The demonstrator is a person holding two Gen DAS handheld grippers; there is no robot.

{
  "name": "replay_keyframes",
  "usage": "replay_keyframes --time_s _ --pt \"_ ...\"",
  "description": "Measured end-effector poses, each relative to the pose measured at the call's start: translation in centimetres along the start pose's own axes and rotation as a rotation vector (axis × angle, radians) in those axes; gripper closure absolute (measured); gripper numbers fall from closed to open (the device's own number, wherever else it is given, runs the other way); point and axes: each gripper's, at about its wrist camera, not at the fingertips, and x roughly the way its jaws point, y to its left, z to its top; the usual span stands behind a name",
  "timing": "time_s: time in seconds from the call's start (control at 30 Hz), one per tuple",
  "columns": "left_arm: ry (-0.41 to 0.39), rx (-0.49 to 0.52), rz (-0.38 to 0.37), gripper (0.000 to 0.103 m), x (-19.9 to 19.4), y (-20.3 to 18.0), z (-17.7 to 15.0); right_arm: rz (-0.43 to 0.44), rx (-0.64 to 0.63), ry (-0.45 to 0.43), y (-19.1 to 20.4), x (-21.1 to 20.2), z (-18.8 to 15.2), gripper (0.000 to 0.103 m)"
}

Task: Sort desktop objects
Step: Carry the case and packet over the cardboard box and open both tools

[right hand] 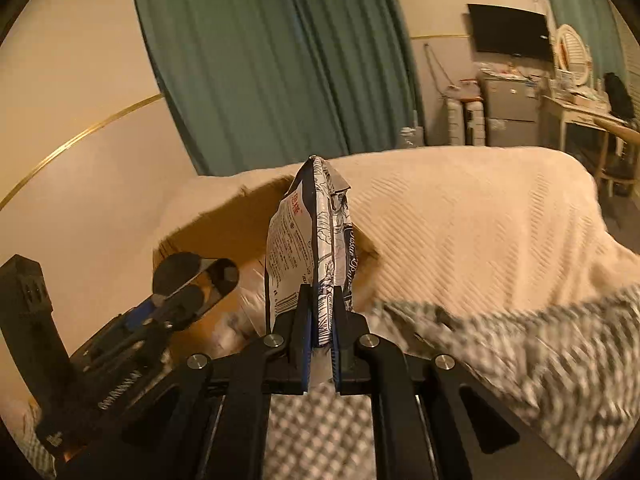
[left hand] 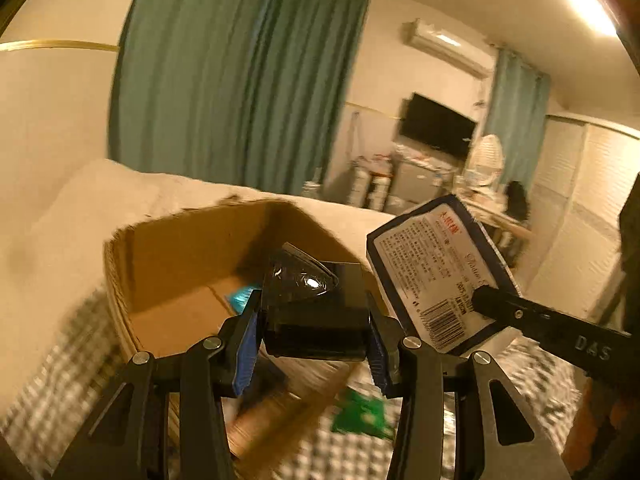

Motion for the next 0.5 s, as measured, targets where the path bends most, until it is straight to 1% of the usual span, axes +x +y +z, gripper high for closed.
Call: replay_keyframes --time_s 0.1,0.17,0.23,0.3,0.33,0.37,0.4,0.43,0.47,0.5 --pt "0.021 -0.034 0.035 0.056 2.5 2.3 0.8 0.018 -0.016 0.011 1.6 3.7 1.4 0.096" --pt "0.013 -0.060 0.068 0.056 3.1 3.7 1.1 0.050 -0.014 0.006 2.4 6.0 2.2 0.096" --pt "0.023 -0.080 0.078 0.056 3.7 4.9 1.0 0.055 -0.030 0.003 3.4 8.2 2.8 0.096" --pt "0.052 -0.076 0.100 0.055 4.4 5.7 0.9 0.054 -0.041 0.009 4.0 9.8 3.0 0.092" --pt "0.057 -0.069 0.119 0.053 4.6 5.9 0.7 0.051 -0.055 0.017 4.3 10.5 3.1 0.087" --pt "0.053 -0.062 0.125 0.045 4.4 5.9 0.6 0.033 -0.071 0.018 4.4 10.7 3.2 0.075" --pt "0.043 -0.051 0.117 0.033 4.1 5.7 0.5 -0.011 -0.107 0.006 4.6 10.5 3.1 0.063" --pt "0.027 -0.039 0.119 0.028 3.6 5.4 0.4 -0.047 -0.135 -0.012 4.7 9.9 3.0 0.059" --pt "0.016 -0.028 0.128 0.019 3.2 5.0 0.2 -0.071 -0.156 -0.027 4.6 9.2 2.9 0.055" --pt "0.002 -0.012 0.138 0.016 2.6 4.4 0.2 -0.083 -0.168 -0.034 4.5 8.5 2.8 0.054"
